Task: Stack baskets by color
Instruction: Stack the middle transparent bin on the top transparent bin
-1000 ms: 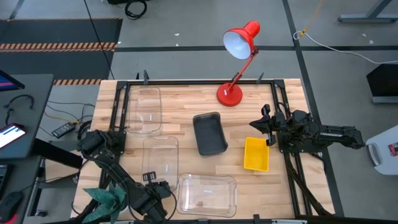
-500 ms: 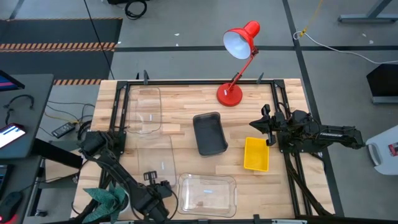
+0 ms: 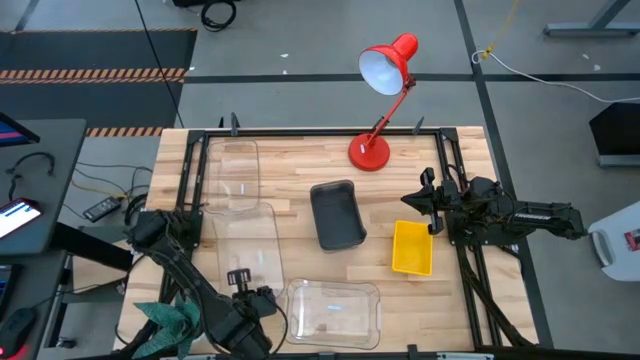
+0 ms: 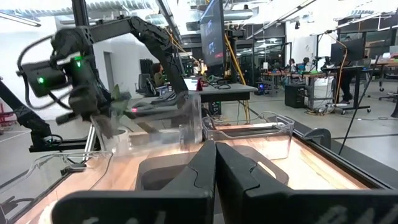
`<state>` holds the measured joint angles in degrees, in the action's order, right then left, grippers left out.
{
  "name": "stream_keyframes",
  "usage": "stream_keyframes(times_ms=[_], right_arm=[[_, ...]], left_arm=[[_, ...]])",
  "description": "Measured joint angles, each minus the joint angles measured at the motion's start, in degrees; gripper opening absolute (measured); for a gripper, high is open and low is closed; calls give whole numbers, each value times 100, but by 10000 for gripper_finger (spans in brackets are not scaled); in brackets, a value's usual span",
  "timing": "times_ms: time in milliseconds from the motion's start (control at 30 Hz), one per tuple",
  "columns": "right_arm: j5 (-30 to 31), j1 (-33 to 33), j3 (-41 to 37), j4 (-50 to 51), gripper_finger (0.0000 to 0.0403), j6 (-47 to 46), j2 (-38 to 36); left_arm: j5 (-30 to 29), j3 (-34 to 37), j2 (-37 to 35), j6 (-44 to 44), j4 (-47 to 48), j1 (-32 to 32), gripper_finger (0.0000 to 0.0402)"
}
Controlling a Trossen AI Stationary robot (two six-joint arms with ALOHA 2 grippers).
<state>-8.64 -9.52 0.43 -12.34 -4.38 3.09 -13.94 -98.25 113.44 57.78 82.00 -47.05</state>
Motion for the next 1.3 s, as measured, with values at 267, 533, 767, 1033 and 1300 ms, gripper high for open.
stream_keyframes(times_ms=[267, 533, 767, 1033, 1300], right_arm=[[-2, 0, 0, 0, 16, 0, 0], [0, -2, 0, 2, 16, 0, 0], [0, -2, 0, 1, 16, 0, 0], [-2, 0, 0, 0, 16, 1, 0], [-1, -2, -1, 0, 16, 1, 0]], left_arm=[[-513, -331, -576, -149, 586, -1, 4], [-729, 383, -1803, -151, 797, 190, 4], [-540, 1563, -3004, -216, 815, 453, 4], [-423, 2221, -4103, -908, 807, 1128, 4], [-206, 2407, -4412, -2655, 797, 2577, 4]])
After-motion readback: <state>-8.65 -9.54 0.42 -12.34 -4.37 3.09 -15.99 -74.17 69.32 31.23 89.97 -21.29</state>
